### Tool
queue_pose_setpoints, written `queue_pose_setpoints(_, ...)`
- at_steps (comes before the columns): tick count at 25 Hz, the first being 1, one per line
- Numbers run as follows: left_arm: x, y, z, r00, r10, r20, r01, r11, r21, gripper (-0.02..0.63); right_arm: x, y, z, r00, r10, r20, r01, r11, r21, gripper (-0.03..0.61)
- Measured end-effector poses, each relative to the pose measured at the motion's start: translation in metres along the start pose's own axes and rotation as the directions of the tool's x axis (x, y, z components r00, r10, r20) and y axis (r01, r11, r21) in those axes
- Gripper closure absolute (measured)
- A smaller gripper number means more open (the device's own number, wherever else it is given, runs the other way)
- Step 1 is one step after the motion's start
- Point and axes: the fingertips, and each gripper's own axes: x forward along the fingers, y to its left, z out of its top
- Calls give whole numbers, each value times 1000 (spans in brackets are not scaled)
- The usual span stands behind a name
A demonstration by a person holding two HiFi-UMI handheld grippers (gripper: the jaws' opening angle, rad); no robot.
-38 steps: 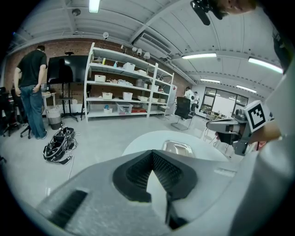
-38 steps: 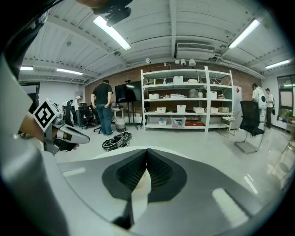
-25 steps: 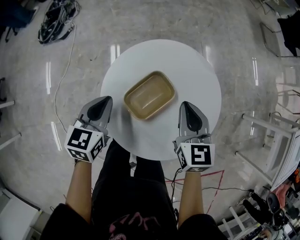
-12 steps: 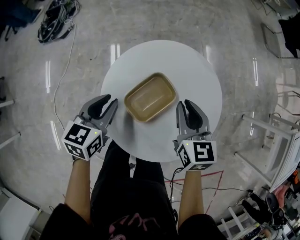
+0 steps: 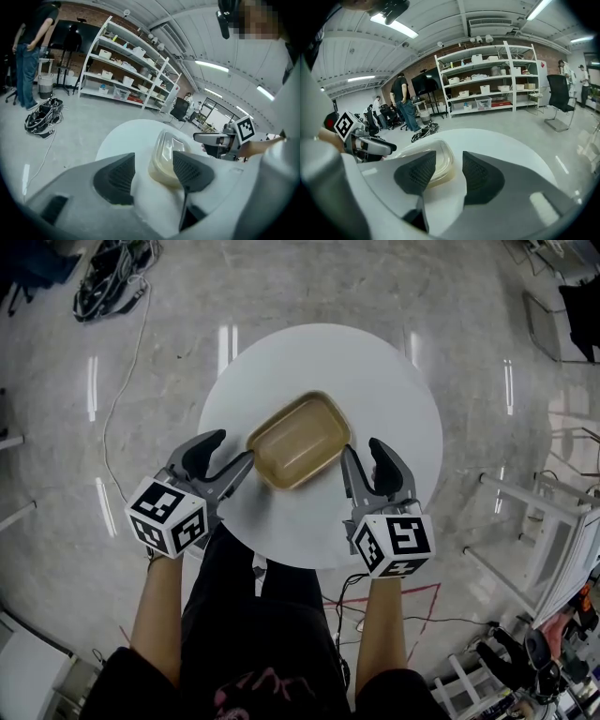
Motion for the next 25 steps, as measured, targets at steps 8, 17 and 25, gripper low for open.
queue_pose_setpoints(8, 11, -1, -2, 1000, -23, -17, 22, 1000, -14, 353, 16, -1, -6, 999, 22, -38, -20, 999, 44, 364)
queue_pose_setpoints(17, 19, -1, -12, 997, -50, -57, 49, 999, -17, 359, 26, 0, -10, 998, 35, -50, -31, 997, 75, 364)
queue_pose_setpoints(25, 23, -3, -14, 995, -78, -68, 77, 997, -18, 372, 32, 5, -16, 997, 49, -62, -44, 995, 89, 373)
